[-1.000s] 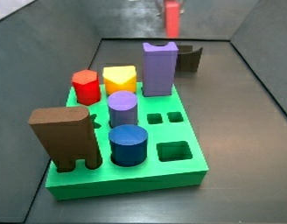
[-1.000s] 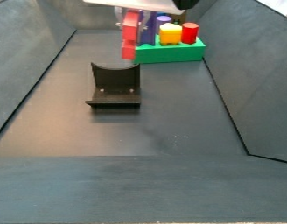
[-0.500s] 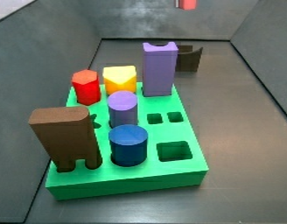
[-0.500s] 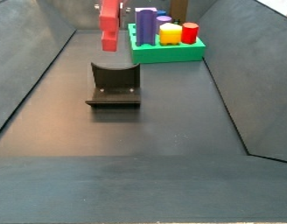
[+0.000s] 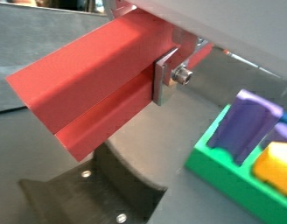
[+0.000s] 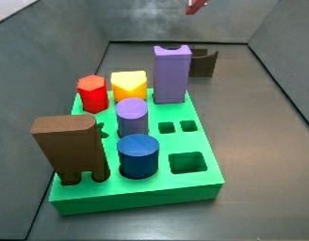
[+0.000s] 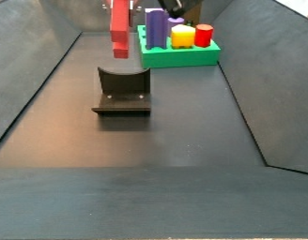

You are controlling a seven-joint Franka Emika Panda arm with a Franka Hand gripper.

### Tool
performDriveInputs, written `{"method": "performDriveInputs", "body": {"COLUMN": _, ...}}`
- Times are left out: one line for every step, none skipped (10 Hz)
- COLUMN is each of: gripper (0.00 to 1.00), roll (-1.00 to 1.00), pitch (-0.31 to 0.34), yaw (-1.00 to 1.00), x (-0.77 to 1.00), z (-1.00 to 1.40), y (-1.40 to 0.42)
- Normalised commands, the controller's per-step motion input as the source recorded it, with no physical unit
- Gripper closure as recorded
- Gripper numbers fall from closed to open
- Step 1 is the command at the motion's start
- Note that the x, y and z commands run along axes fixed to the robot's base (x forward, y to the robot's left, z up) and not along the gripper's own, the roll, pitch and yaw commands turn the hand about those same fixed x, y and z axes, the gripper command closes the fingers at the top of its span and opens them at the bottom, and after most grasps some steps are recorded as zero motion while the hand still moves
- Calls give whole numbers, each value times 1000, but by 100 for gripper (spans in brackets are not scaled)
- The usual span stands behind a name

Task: Pick up the double-square object. Move up. Rotate the double-square object. Place the double-square object on the fixture. Regrasp the double-square object. Move to above the board. Insert the double-square object.
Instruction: Place the double-square object on the fixture.

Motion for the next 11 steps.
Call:
{"method": "performDriveInputs", "body": {"gripper": 100, "roll": -658, "pitch": 105, "yaw": -139, "x": 86, "z": -20, "y": 48}}
{"method": "performDriveInputs", "body": {"gripper": 100, "roll": -547, "pitch": 87, "yaw": -140, "x": 83, "z": -17, "y": 48}}
{"method": "performDriveInputs", "body": {"gripper": 100, "roll": -324, "pitch": 64, "yaw": -129, "x": 80, "z": -16, "y": 44}}
{"method": "performDriveInputs", "body": {"gripper": 100, "roll": -223, "pitch": 42, "yaw": -118, "x": 73, "z": -7, "y": 29}}
{"method": "performDriveInputs", "body": {"gripper": 100, "roll": -1000, "pitch": 190, "yaw": 0, "x": 128, "z": -1000, "y": 134}}
{"method": "performDriveInputs", "body": {"gripper": 100, "roll": -1000, "pitch": 186, "yaw": 1, "x": 130, "z": -1000, "y": 136}}
{"method": "performDriveInputs", "body": {"gripper": 100, "roll": -1000, "pitch": 218, "yaw": -52, "x": 145, "z": -1000, "y": 139}}
{"method": "performDriveInputs", "body": {"gripper": 100, "roll": -887, "pitch": 233, "yaw": -112, "x": 162, "z": -1000, "y": 135}}
{"method": "performDriveInputs", "body": {"gripper": 100, "roll": -729, "pitch": 210, "yaw": -150, "x": 169, "z": -1000, "y": 138}}
{"method": "performDriveInputs", "body": {"gripper": 100, "roll": -618, "pitch": 188, "yaw": -170, "x": 172, "z": -1000, "y": 139}}
{"method": "performDriveInputs", "body": {"gripper": 100, "roll": -345, "pitch": 129, "yaw": -207, "x": 184, "z": -1000, "y": 142}}
